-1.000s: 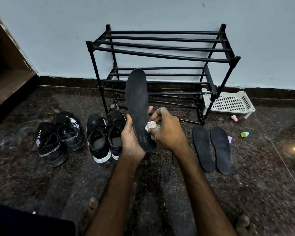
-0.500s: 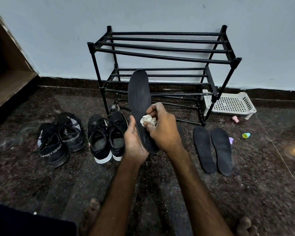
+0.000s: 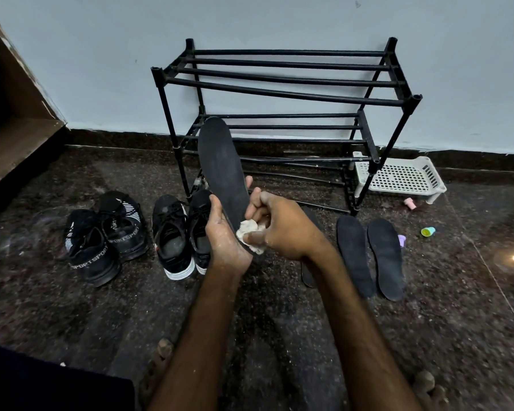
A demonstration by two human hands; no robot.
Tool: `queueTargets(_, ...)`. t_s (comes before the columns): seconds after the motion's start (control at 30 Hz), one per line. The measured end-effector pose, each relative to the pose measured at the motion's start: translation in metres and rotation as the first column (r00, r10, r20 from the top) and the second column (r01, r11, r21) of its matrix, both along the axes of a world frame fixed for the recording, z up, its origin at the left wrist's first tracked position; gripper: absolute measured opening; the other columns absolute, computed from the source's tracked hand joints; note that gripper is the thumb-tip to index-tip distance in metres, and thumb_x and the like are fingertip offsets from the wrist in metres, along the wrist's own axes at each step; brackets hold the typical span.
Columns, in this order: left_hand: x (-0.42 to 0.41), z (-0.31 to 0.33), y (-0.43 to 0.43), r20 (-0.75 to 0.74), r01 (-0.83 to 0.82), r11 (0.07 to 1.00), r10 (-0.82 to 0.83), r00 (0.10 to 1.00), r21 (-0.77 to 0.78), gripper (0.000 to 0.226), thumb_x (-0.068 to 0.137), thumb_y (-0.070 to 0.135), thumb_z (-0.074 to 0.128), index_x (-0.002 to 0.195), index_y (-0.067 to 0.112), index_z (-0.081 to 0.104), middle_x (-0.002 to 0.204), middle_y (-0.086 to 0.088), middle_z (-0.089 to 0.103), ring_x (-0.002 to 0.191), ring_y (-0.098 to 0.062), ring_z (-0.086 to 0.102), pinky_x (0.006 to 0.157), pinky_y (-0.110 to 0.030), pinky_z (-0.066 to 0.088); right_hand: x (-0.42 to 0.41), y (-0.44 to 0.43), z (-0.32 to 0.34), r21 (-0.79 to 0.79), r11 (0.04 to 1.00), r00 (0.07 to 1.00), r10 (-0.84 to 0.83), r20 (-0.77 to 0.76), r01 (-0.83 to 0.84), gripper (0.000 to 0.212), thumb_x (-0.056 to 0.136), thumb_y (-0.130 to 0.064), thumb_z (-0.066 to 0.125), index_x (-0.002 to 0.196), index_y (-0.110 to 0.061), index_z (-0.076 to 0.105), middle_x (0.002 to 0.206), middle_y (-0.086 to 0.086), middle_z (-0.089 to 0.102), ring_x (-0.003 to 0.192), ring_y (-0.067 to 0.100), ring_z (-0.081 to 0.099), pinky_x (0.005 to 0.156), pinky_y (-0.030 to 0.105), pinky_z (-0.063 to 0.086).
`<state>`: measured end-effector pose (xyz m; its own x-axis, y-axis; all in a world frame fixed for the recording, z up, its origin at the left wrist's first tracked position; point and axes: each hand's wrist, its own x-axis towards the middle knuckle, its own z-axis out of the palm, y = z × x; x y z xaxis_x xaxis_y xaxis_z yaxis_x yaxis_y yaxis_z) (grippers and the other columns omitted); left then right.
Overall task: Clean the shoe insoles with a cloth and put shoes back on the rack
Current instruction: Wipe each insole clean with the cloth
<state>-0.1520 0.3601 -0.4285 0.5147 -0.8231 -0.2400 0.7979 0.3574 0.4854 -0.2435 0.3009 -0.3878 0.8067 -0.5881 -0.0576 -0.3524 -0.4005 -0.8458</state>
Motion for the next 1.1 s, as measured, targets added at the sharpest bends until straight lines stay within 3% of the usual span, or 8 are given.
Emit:
queueTargets(0.13, -0.001, 0.001, -0.002, 0.000, -0.023, 0.999, 0.023, 1.000, 0.028, 0.064, 0.103, 0.053, 0.022, 0.127, 0.007, 0.058, 0.111, -0.009, 0.072, 0.111, -0.025, 0.066, 0.082, -0.039, 0.055, 0.004, 0.004, -0.007, -0.129, 0.960, 0.967, -0.242, 0.075, 0.250, 0.026, 0.076, -0.009, 0.078, 0.088, -0.019, 0.057, 0.080, -0.008, 0.064, 0.070, 0.006, 0.061, 0.064, 0.021, 0.051)
queueTargets(0.23, 0.003, 0.001, 0.002, 0.007, -0.037, 0.999, 0.037, 0.999, 0.037, 0.059, 0.104, 0.052, 0.022, 0.116, 0.012, 0.063, 0.103, -0.003, 0.075, 0.098, -0.019, 0.072, 0.078, -0.038, 0.051, 0.000, 0.001, -0.009, -0.057, 0.992, 0.990, -0.114, -0.085, 0.110, 0.028, 0.074, -0.012, 0.081, 0.088, -0.021, 0.058, 0.082, -0.007, 0.065, 0.070, 0.007, 0.060, 0.067, 0.025, 0.053)
queueTargets(0.4, 0.003, 0.000, 0.001, 0.017, -0.036, 0.997, 0.034, 0.999, 0.066, 0.066, 0.102, 0.055, 0.023, 0.138, 0.007, 0.053, 0.117, -0.012, 0.069, 0.101, -0.024, 0.071, 0.079, -0.039, 0.059, 0.009, 0.009, -0.013, 0.004, 0.978, 0.969, -0.209, 0.130, 0.211, 0.027, 0.075, -0.011, 0.081, 0.089, -0.017, 0.059, 0.081, -0.006, 0.063, 0.066, 0.002, 0.056, 0.066, 0.018, 0.051)
queueTargets(0.53, 0.003, -0.001, 0.003, -0.014, -0.053, 0.997, 0.054, 0.998, 0.052, 0.057, 0.103, 0.052, 0.024, 0.116, 0.012, 0.063, 0.102, -0.003, 0.076, 0.089, -0.021, 0.073, 0.073, -0.042, 0.054, 0.001, 0.003, -0.016, -0.020, 0.988, 0.980, -0.152, -0.127, 0.151, 0.029, 0.074, -0.011, 0.081, 0.087, -0.021, 0.057, 0.085, -0.003, 0.065, 0.073, 0.012, 0.062, 0.070, 0.030, 0.056)
queueTargets(0.67, 0.003, 0.003, 0.003, 0.014, -0.026, 0.998, 0.025, 1.000, 0.064, 0.069, 0.101, 0.057, 0.023, 0.141, 0.008, 0.050, 0.133, -0.016, 0.060, 0.102, -0.026, 0.070, 0.074, -0.039, 0.059, 0.005, 0.005, -0.006, 0.116, 0.987, 0.991, -0.117, 0.064, 0.110, 0.034, 0.071, -0.008, 0.084, 0.090, -0.017, 0.058, 0.081, -0.003, 0.065, 0.062, 0.004, 0.057, 0.062, 0.021, 0.051)
queueTargets(0.8, 0.007, 0.003, 0.003, 0.039, -0.038, 0.999, 0.038, 0.999, 0.008, 0.061, 0.104, 0.052, 0.019, 0.123, 0.011, 0.059, 0.103, -0.003, 0.076, 0.094, -0.021, 0.073, 0.092, -0.047, 0.048, 0.002, 0.002, -0.010, -0.099, 0.971, 0.970, -0.227, -0.082, 0.219, 0.031, 0.074, -0.011, 0.080, 0.094, -0.017, 0.057, 0.088, -0.004, 0.065, 0.079, 0.011, 0.064, 0.074, 0.030, 0.056)
queueTargets(0.93, 0.008, 0.003, 0.003, 0.021, -0.026, 1.000, 0.026, 0.999, 0.014, 0.063, 0.102, 0.055, 0.020, 0.133, 0.011, 0.054, 0.105, -0.002, 0.075, 0.099, -0.019, 0.072, 0.081, -0.038, 0.057, 0.004, 0.005, -0.001, 0.091, 0.995, 0.999, -0.036, -0.008, 0.036, 0.034, 0.071, -0.010, 0.084, 0.089, -0.019, 0.058, 0.079, -0.007, 0.064, 0.064, 0.004, 0.058, 0.064, 0.025, 0.053)
queueTargets(1.1, 0.002, 0.006, 0.001, 0.021, -0.033, 0.999, 0.033, 0.999, -0.030, 0.061, 0.104, 0.052, 0.020, 0.127, 0.010, 0.057, 0.108, -0.006, 0.074, 0.095, -0.022, 0.072, 0.089, -0.045, 0.053, 0.007, 0.007, -0.008, -0.190, 0.935, 0.950, -0.311, -0.025, 0.300, 0.027, 0.078, -0.011, 0.075, 0.089, -0.023, 0.052, 0.087, -0.005, 0.065, 0.080, 0.015, 0.064, 0.074, 0.032, 0.054)
